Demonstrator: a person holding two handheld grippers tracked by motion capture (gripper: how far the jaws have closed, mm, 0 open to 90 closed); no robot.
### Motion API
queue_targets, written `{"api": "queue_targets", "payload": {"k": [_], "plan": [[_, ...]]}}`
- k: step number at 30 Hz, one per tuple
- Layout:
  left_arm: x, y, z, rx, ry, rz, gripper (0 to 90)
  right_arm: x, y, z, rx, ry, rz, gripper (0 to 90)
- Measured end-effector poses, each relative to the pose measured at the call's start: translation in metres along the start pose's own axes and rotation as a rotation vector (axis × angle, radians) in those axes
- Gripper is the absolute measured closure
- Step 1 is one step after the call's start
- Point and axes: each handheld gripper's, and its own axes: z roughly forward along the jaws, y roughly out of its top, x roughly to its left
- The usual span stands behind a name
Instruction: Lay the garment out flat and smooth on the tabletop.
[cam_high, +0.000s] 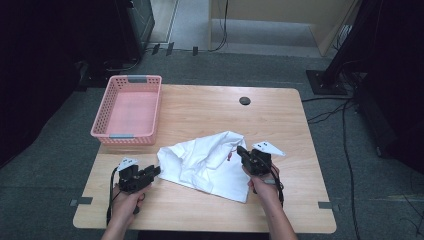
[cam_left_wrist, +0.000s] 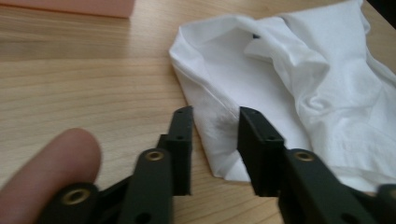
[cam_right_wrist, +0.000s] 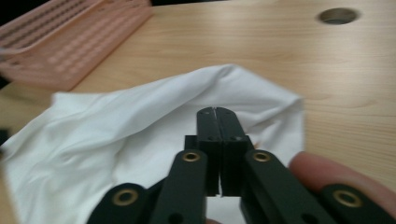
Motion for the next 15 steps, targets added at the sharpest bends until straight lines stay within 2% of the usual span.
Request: {"api": "queue_targets", "payload": {"k": [1, 2, 3, 5, 7, 8, 9, 10, 12, 13, 15], "plan": [[0.001, 0.001, -0.002, -0.012, 0.009, -0.007, 58.2, 0.001, -0.002, -0.001, 0.012, 0.04, -0.017, 82.9], [0.0, 0.003, -0.004, -0.027, 0.023, -0.008, 56.0, 0.004, -0.004, 0.0, 0.029, 0.06, -0.047, 77.3], [-0.002, 0.004, -0.005, -0.041, 0.032, -0.006, 54.6, 0.008, -0.007, 0.002, 0.056, 0.07, -0.079, 73.7], [-0.008, 0.007, -0.005, -0.048, 0.042, 0.012, 52.5, 0.013, -0.013, 0.008, 0.093, 0.075, -0.101, 68.4], [-0.014, 0.008, 0.001, -0.025, 0.034, 0.039, 50.9, 0.023, -0.021, 0.017, 0.132, 0.075, -0.137, 60.2], [-0.017, 0.009, 0.006, -0.002, 0.02, 0.038, 50.7, 0.028, -0.025, 0.021, 0.148, 0.068, -0.159, 58.2], [-0.018, 0.01, 0.01, 0.025, 0.003, 0.036, 53.0, 0.036, -0.03, 0.028, 0.178, 0.061, -0.197, 54.3], [-0.019, 0.011, 0.015, 0.057, -0.015, 0.037, 53.0, 0.036, -0.03, 0.028, 0.178, 0.061, -0.197, 54.3], [-0.022, 0.01, 0.024, 0.094, 0.008, 0.074, 57.9, 0.043, -0.036, 0.035, 0.214, 0.042, -0.245, 53.0], [-0.024, 0.009, 0.026, 0.09, 0.018, 0.092, 65.7, 0.045, -0.039, 0.038, 0.241, 0.018, -0.279, 53.0], [-0.025, 0.008, 0.026, 0.088, 0.035, 0.107, 68.9, 0.044, -0.04, 0.038, 0.243, 0.017, -0.278, 52.9]]}}
